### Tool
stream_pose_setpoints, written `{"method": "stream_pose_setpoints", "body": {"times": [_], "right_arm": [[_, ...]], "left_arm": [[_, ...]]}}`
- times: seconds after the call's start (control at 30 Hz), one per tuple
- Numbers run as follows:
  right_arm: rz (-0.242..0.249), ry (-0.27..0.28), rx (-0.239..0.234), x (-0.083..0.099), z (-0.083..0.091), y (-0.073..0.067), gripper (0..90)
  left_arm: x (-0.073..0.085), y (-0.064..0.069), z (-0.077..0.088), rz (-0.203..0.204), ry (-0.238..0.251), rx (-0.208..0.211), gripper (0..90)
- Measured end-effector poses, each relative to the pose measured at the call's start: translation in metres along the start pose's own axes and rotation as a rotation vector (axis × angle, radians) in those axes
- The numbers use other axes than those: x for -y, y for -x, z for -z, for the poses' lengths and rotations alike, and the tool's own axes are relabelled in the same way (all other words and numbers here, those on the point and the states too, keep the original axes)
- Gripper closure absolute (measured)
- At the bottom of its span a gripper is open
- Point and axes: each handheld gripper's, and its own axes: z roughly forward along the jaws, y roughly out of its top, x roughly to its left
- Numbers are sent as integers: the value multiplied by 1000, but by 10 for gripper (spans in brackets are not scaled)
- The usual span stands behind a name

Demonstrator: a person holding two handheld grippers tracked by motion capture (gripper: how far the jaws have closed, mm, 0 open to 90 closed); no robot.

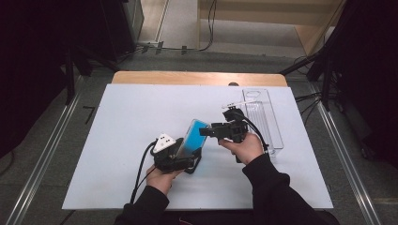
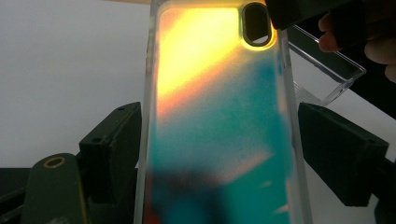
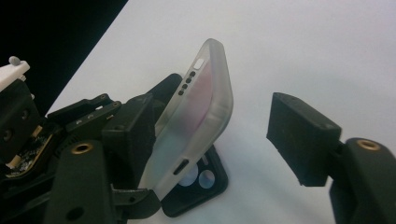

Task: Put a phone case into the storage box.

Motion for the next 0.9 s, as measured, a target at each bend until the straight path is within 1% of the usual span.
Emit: {"method": "stream_pose_setpoints", "body": {"times": [0.07, 0.13, 0.2, 0.23, 0.27, 0.3, 0.33, 0.4, 0.53, 0.63, 0.67, 0.77, 0.83, 0.9], "right_arm": [[-16, -12, -7, -1, -3, 0, 333], [-42, -27, -13, -3, -5, 0, 384], [-79, -33, -18, -5, -8, -1, 425], [-106, -43, -24, -6, -9, -1, 452], [-126, -56, -24, -7, -10, 0, 502], [-126, -61, -21, -9, -11, 0, 592], [-126, -61, -21, -9, -11, 0, 592], [-143, -60, -40, -10, -11, 1, 709], [-188, -63, -91, -11, -9, 4, 749], [-195, -61, -98, -11, -7, 3, 755], [-203, -56, -113, -11, -5, 3, 760], [-208, -51, -127, -12, -3, 3, 764], [-211, -53, -134, -12, -2, 2, 766], [-207, -53, -134, -12, -2, 2, 767]], "left_arm": [[0, 0, 0, 2, 2, -2, 169], [0, 1, 0, 7, 3, -2, 169], [-1, 2, 0, 16, 4, 2, 169], [-1, 3, 1, 18, 0, -1, 169], [-1, 3, 1, 24, 3, 1, 169], [-1, 4, 1, 22, 4, -1, 169], [-2, 5, 1, 18, 0, 1, 169], [-2, 6, 1, 8, -3, -8, 169], [-1, 8, 0, -7, -4, -19, 169], [-1, 9, 0, -18, 10, -18, 169], [-1, 10, 1, -23, 9, -20, 168], [-3, 11, 1, -38, 13, -24, 167], [-5, 10, 1, -19, 0, -7, 165], [-7, 10, 0, -11, -20, 6, 162]]}}
